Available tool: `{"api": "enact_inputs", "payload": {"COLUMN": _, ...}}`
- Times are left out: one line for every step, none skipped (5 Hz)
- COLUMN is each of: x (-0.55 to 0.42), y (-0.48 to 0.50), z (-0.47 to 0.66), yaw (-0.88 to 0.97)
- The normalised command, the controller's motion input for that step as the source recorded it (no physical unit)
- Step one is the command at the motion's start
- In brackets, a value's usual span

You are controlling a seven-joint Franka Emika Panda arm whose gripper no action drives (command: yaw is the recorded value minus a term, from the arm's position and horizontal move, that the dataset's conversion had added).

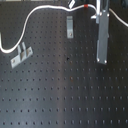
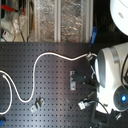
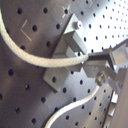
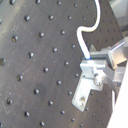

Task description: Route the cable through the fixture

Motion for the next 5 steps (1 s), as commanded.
{"api": "enact_inputs", "payload": {"x": 0.054, "y": 0.129, "z": 0.3, "yaw": 0.13}}
{"api": "enact_inputs", "payload": {"x": 0.11, "y": 0.273, "z": 0.23, "yaw": 0.15}}
{"api": "enact_inputs", "payload": {"x": 0.127, "y": 0.247, "z": 0.27, "yaw": 0.19}}
{"api": "enact_inputs", "payload": {"x": 0.028, "y": 0.092, "z": 0.28, "yaw": 0.19}}
{"api": "enact_inputs", "payload": {"x": -0.124, "y": -0.037, "z": 0.16, "yaw": 0.11}}
